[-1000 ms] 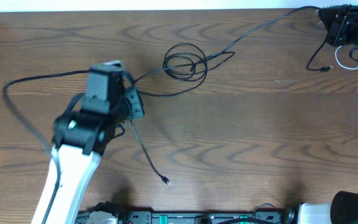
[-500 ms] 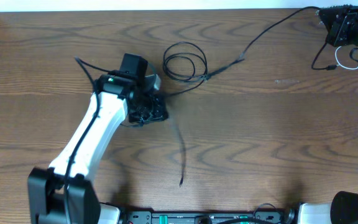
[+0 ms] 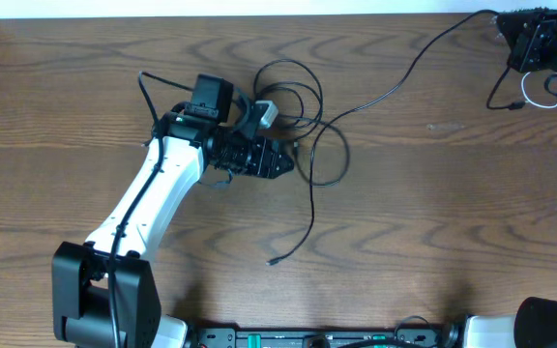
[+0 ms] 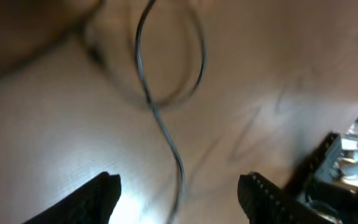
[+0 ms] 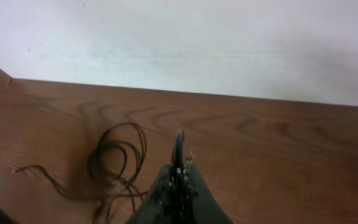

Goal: Untangle cables

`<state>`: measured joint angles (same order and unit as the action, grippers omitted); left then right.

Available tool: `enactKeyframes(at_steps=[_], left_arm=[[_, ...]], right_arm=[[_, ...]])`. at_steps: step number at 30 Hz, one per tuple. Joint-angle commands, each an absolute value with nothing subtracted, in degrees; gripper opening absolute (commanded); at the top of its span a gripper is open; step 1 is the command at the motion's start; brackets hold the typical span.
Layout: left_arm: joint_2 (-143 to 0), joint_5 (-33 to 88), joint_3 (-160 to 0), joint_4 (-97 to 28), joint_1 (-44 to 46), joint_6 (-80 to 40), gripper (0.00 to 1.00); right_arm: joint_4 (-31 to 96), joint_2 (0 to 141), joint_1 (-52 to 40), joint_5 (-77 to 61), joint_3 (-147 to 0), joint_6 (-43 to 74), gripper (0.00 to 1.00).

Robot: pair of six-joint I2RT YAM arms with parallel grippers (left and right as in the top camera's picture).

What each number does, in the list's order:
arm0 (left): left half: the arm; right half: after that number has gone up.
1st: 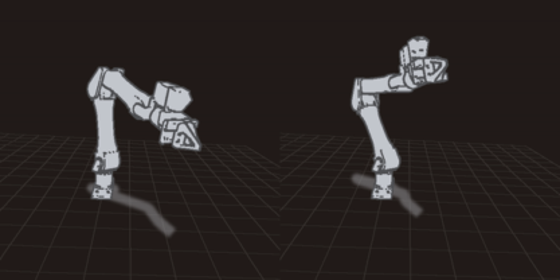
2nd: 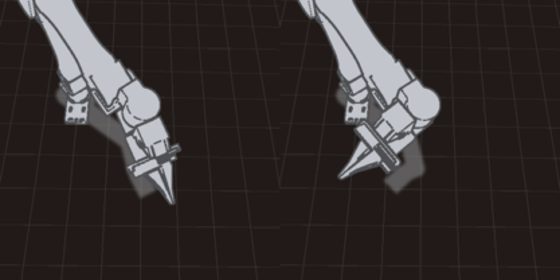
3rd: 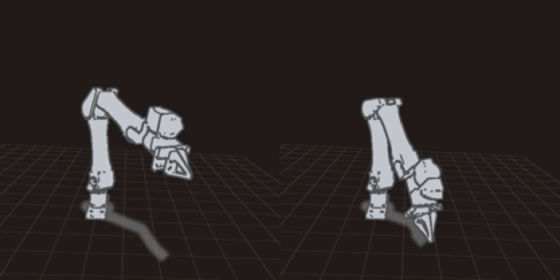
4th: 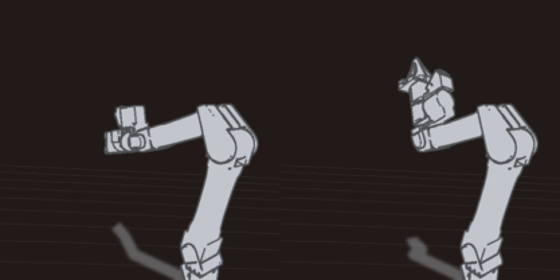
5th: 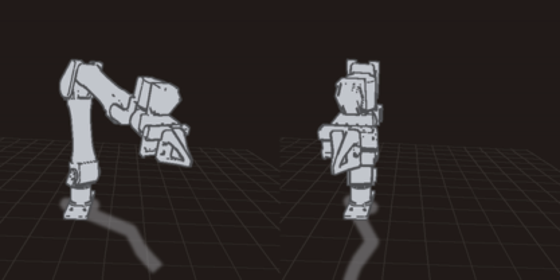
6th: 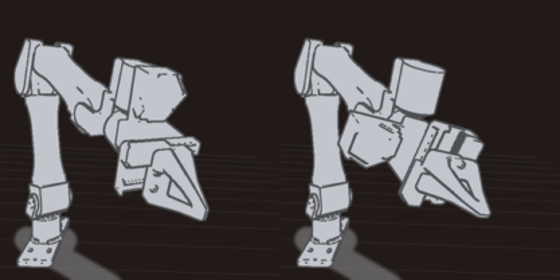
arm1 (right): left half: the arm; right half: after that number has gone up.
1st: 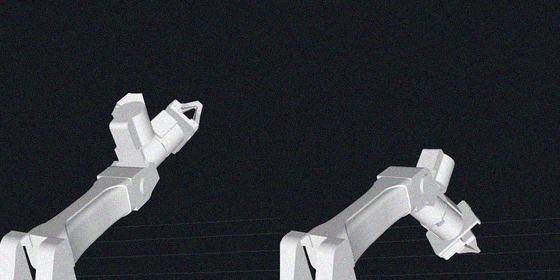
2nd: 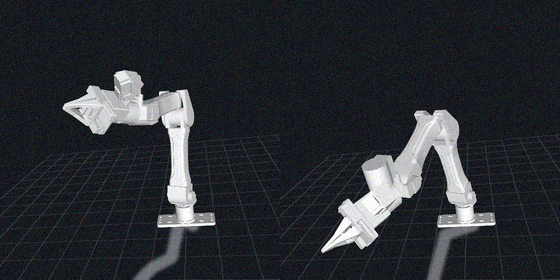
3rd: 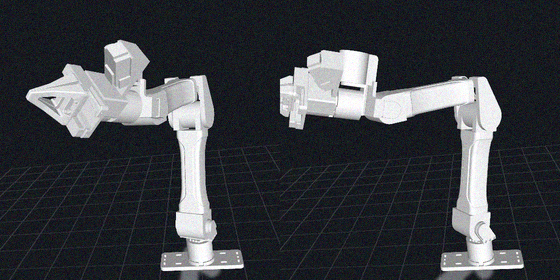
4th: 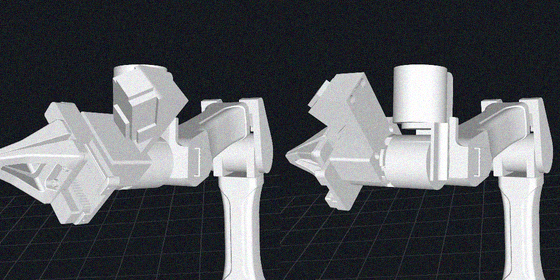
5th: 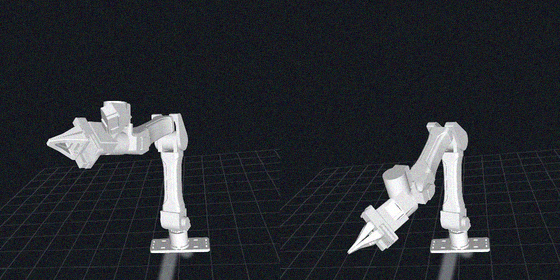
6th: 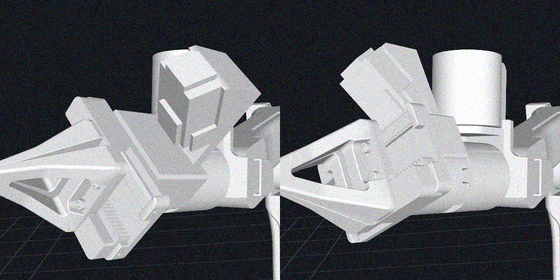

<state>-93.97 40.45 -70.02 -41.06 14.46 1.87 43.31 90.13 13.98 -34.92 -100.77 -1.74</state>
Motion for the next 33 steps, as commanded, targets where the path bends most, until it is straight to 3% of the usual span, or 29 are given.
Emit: enactKeyframes(at_steps=[1,9,23,33], left_arm=[[-94.2,41.5,-70.6,-36.0,16.1,4.3,0.66],[-94.2,41.4,-70.6,-32.6,16.5,4.2,0.66],[-94.3,36.0,-68.9,-32.8,19.7,4.8,0.66],[-94.3,32.3,-68.8,-32.7,19.6,4.7,0.66]], right_arm=[[43.6,88.6,14.2,-35.2,-101.3,-0.9,0.01],[31.3,88.6,14.2,-50.2,-101.3,2.4,0.01],[31.9,88.6,14.3,-51.2,-101.3,3.8,0.01],[14.7,87.1,15.7,-57.6,-101.3,14.9,0.01]])
